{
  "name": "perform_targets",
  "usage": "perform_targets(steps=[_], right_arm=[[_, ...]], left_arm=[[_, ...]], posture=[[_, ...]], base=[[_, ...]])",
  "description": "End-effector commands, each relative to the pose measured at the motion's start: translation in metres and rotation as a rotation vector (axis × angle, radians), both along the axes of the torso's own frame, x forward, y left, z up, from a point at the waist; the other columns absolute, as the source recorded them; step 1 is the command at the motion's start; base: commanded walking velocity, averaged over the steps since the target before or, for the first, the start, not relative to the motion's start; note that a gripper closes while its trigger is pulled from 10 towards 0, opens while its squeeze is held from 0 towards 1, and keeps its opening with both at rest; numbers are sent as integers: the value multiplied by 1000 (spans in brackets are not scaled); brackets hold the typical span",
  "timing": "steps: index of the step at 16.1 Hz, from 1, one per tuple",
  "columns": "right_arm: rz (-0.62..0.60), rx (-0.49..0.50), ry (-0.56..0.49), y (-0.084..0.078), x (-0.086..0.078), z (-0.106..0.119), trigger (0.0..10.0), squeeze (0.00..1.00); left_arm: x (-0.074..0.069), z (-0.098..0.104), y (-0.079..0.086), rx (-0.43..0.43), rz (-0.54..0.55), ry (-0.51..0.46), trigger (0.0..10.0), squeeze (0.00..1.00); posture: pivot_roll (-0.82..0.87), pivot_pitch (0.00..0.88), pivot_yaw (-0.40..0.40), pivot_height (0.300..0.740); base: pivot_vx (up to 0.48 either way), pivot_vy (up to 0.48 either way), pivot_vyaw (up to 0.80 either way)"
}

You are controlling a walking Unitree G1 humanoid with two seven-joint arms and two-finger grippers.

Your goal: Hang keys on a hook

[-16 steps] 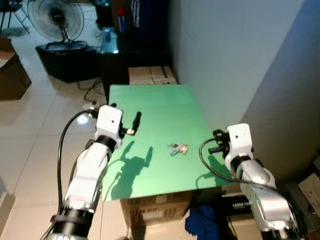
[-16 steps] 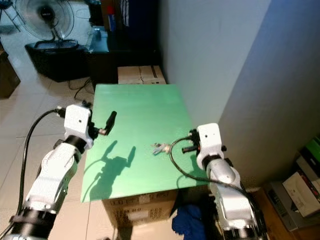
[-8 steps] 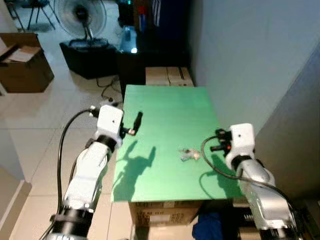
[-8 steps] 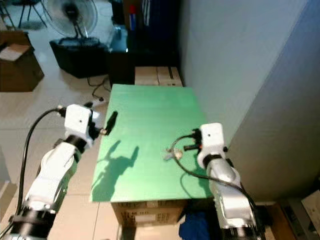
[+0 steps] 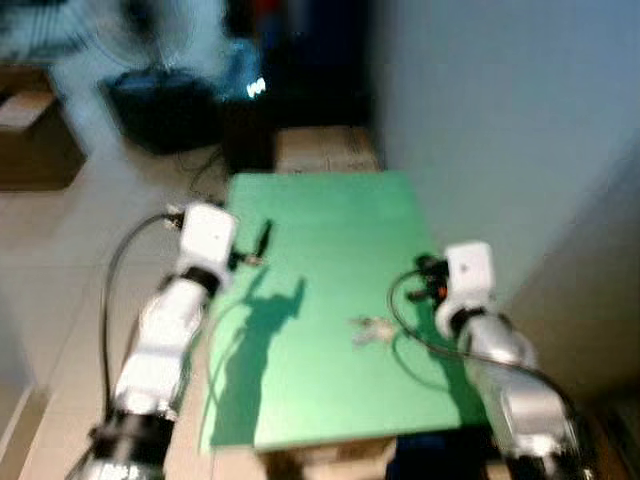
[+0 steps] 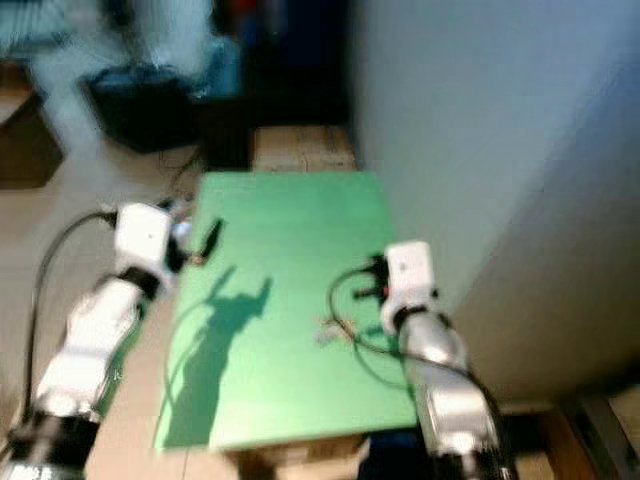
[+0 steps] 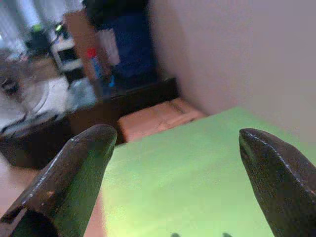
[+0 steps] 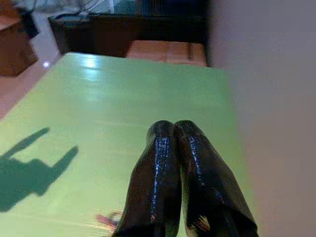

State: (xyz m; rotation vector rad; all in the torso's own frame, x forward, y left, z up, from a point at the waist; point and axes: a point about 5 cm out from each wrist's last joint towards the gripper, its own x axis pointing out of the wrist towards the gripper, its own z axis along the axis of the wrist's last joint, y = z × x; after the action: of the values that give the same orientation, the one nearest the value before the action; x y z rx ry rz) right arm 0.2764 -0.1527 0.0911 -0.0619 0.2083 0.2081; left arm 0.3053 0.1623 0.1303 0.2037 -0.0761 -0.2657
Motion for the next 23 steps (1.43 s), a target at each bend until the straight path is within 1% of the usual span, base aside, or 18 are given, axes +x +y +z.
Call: perform_targets(steps=[1, 7, 9, 12, 13, 14, 15, 16, 17, 18, 19, 20, 22, 23], right_arm=[[-44, -10, 10, -14, -2, -2, 10000, 0], [-15, -6, 12, -10, -1, -4, 10000, 0], [-4, -8, 29, -11, 3, -5, 10000, 0], [138, -7, 96, 0, 11, -15, 10000, 0], [246, 1, 139, 9, 20, -23, 10000, 1000], [285, -2, 171, 12, 26, -28, 10000, 1000], [299, -27, 222, 11, 34, -35, 10000, 1000], [296, -35, 243, 9, 38, -37, 10000, 1000], [275, -51, 274, 5, 45, -40, 10000, 1000], [240, -78, 324, -2, 54, -42, 10000, 1000], [237, -92, 338, -3, 56, -43, 10000, 1000], [234, -123, 354, -6, 61, -41, 10000, 1000], [213, -148, 377, -15, 68, -37, 10000, 1000], [210, -154, 381, -16, 69, -36, 10000, 1000]], left_arm=[[0, 0, -11, -10, -35, 1, 10000, 0], [0, 0, -9, 3, -39, 1, 10000, 0], [0, -1, -10, 12, -55, 13, 10000, 0], [-1, -5, -9, 38, -74, 32, 10000, 0], [-2, -4, -8, 52, -87, 31, 10000, 0], [-3, -3, -7, 63, -101, 37, 10000, 0], [-6, -4, -4, 79, -124, 57, 10000, 0], [-7, -4, -3, 90, -139, 76, 10000, 0], [-12, -5, -2, 112, -184, 120, 10000, 0], [-20, -8, -1, 136, -261, 184, 10000, 0], [-22, -6, 0, 138, -276, 192, 10000, 0], [-24, -3, 1, 146, -304, 202, 10000, 0], [-27, 4, 4, 155, -345, 224, 10000, 0], [-27, 5, 5, 155, -351, 228, 10000, 0]], posture=[[-83, 0, 12, 740], [-80, 0, 12, 740], [-80, 0, 13, 740], [-81, 0, 18, 740], [-65, 0, 24, 740], [-49, 20, 24, 740], [-35, 40, 24, 740], [-17, 63, 22, 740], [5, 100, 21, 740], [29, 150, 29, 740], [37, 169, 35, 740], [43, 208, 55, 740], [45, 266, 91, 740], [45, 266, 91, 740]], base=[[0, 0, 0], [0, 0, 0], [0, 0, 0], [0, 0, 0], [0, 0, 0], [0, 0, 0], [0, 0, 0], [0, 0, 0], [0, 0, 0], [0, 0, 0], [0, 0, 0], [0, 0, 0], [0, 0, 0], [0, 0, 0]])
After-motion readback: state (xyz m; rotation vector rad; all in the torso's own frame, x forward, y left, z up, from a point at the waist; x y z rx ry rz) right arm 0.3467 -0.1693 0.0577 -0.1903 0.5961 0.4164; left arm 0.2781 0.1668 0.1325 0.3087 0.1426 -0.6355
